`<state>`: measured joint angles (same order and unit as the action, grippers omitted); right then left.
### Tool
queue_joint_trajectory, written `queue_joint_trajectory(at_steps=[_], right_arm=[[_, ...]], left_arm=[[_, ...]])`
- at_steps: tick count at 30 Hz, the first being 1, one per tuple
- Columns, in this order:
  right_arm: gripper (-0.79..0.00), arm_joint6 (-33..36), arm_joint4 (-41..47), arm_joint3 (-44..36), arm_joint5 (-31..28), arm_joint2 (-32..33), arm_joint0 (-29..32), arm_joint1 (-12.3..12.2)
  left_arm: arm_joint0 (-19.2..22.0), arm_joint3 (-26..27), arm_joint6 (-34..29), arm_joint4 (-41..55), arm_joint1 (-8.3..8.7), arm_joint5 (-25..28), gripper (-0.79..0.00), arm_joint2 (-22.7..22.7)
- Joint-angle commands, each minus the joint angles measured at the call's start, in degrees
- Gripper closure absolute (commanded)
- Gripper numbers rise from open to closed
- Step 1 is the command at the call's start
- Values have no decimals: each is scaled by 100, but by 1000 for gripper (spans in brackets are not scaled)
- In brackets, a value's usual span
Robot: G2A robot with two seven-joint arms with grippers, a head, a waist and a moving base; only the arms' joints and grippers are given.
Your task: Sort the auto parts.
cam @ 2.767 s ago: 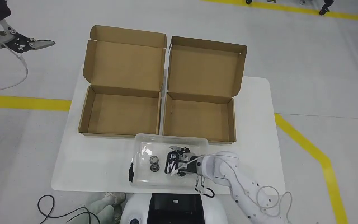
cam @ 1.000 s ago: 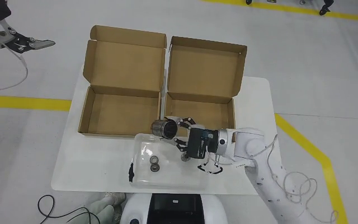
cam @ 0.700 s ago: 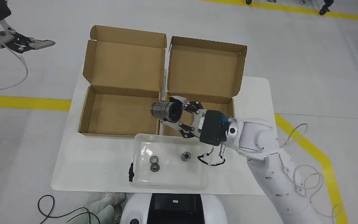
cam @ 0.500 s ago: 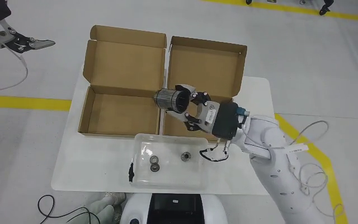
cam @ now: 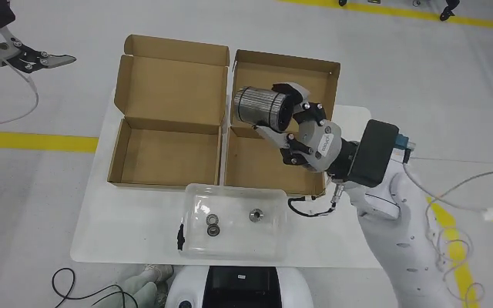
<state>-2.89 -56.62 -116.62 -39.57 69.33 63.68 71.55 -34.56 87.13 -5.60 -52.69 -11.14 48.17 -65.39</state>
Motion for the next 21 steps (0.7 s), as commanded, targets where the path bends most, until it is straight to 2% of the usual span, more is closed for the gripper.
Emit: queue_joint_trajectory(at_steps=[1,21], right_arm=[[0,70,95,-79,1,61,-1,-9],[0,198,78,-210,127,98,170,-36]], left_arm=[[0,0,0,0,0,0,-785,0],[0,0,0,0,0,0,-785,0]])
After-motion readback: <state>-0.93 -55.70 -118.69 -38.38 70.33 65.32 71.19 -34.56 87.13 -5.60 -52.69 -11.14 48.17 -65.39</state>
